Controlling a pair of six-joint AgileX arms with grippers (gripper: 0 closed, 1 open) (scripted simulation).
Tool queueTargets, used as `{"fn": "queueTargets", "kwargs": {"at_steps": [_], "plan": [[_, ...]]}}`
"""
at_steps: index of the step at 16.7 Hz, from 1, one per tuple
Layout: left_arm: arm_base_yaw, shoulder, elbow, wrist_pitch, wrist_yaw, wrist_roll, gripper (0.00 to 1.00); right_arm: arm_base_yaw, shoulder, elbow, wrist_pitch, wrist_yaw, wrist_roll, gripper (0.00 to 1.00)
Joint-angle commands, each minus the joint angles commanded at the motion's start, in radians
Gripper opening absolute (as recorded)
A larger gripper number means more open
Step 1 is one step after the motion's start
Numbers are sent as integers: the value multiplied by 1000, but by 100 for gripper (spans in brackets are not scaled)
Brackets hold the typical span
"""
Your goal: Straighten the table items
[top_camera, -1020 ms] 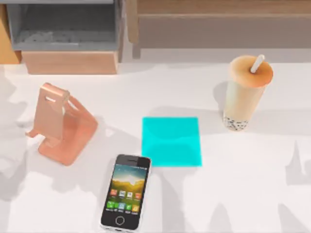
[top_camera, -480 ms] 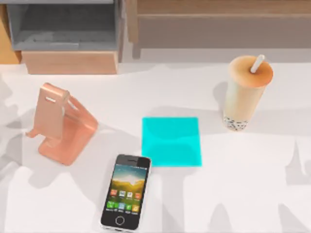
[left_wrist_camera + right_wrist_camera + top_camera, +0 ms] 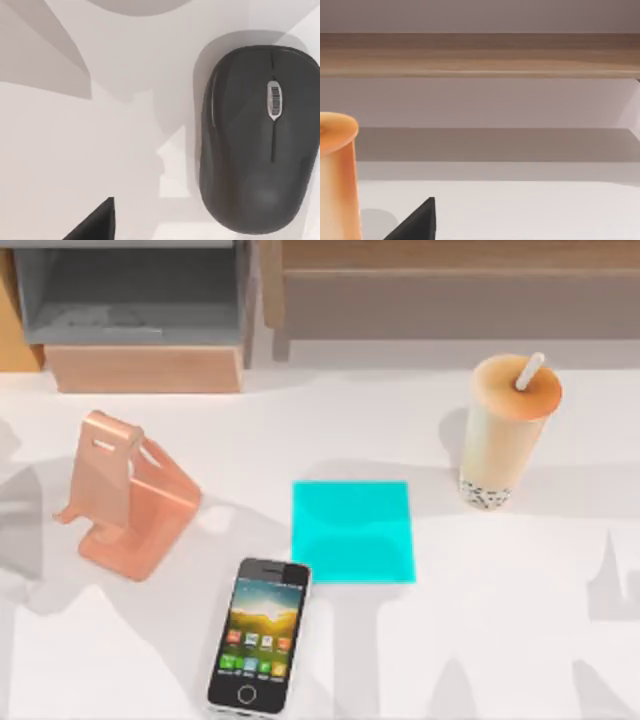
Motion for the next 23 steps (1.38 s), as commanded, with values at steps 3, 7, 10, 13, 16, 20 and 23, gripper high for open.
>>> {"fn": "queueTargets", "kwargs": {"at_steps": [3, 7, 10, 13, 16, 20, 23], "plan": [[2, 41, -77, 122, 0, 3, 100, 0, 0, 0, 0, 0, 0, 100], [4, 57, -104, 158, 0, 5, 100, 0, 0, 0, 0, 0, 0, 100], [4, 57, -104, 158, 0, 5, 92, 0, 0, 0, 0, 0, 0, 100], [4, 57, -104, 158, 0, 5, 70, 0, 0, 0, 0, 0, 0, 100], [4, 57, -104, 158, 0, 5, 47, 0, 0, 0, 0, 0, 0, 100], [4, 57, -104, 158, 0, 5, 17, 0, 0, 0, 0, 0, 0, 100], [4, 57, -104, 158, 0, 5, 0, 0, 0, 0, 0, 0, 0, 100]]}}
